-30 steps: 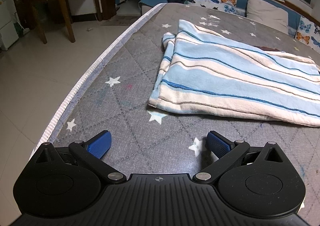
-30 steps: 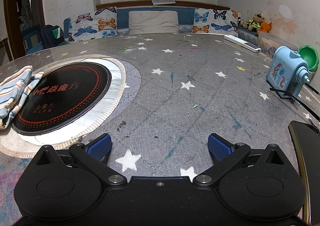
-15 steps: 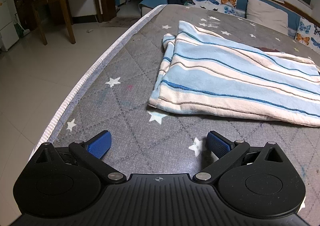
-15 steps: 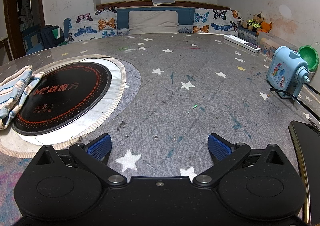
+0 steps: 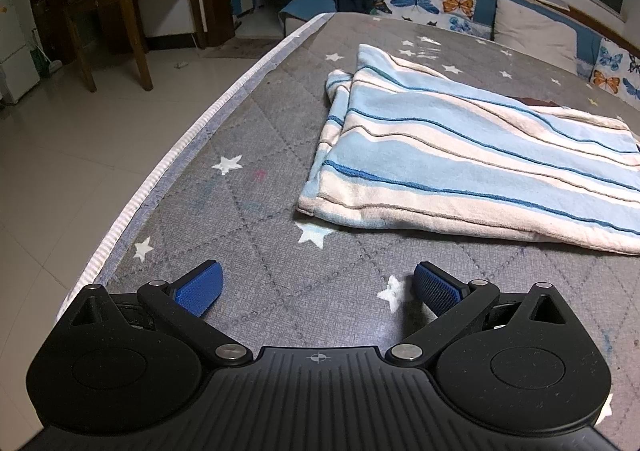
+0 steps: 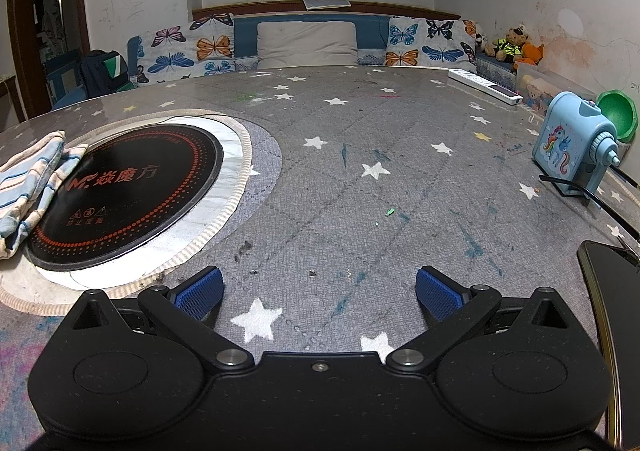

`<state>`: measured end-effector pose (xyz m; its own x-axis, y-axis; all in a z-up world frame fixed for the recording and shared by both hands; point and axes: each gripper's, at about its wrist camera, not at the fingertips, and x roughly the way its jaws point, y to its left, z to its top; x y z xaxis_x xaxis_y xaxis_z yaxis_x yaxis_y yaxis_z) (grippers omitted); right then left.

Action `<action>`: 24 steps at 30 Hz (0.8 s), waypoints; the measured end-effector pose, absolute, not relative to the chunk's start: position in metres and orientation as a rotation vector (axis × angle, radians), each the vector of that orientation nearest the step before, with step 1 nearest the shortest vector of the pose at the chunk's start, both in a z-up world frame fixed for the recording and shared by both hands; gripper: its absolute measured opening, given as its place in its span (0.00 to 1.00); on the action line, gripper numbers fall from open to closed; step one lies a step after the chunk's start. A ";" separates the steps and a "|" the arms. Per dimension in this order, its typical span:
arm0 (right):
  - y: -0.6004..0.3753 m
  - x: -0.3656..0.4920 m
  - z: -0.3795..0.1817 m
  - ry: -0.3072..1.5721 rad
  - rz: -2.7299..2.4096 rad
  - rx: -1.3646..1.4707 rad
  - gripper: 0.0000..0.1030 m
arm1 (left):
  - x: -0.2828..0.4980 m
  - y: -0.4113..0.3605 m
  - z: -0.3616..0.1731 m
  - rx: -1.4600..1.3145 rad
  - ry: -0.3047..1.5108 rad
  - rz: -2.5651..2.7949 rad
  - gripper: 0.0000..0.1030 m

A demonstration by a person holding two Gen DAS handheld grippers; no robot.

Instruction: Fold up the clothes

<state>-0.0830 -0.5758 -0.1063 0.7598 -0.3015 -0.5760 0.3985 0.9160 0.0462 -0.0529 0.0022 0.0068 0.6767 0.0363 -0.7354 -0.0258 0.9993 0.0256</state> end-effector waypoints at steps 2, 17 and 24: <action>-0.576 -0.083 -0.106 0.596 -0.383 0.170 1.00 | -0.054 0.002 0.007 0.009 0.822 0.042 1.00; -0.576 -0.083 -0.106 0.596 -0.383 0.170 1.00 | -0.058 0.003 -0.005 0.026 0.702 0.011 1.00; -0.576 -0.083 -0.106 0.596 -0.383 0.170 1.00 | -0.046 0.007 -0.004 0.050 0.681 -0.056 1.00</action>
<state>-0.0831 -0.5760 -0.1062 0.7597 -0.3017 -0.5761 0.3986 0.9160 0.0459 -0.0464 0.0070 -0.0043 0.7753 -0.0359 -0.6306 0.0683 0.9973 0.0272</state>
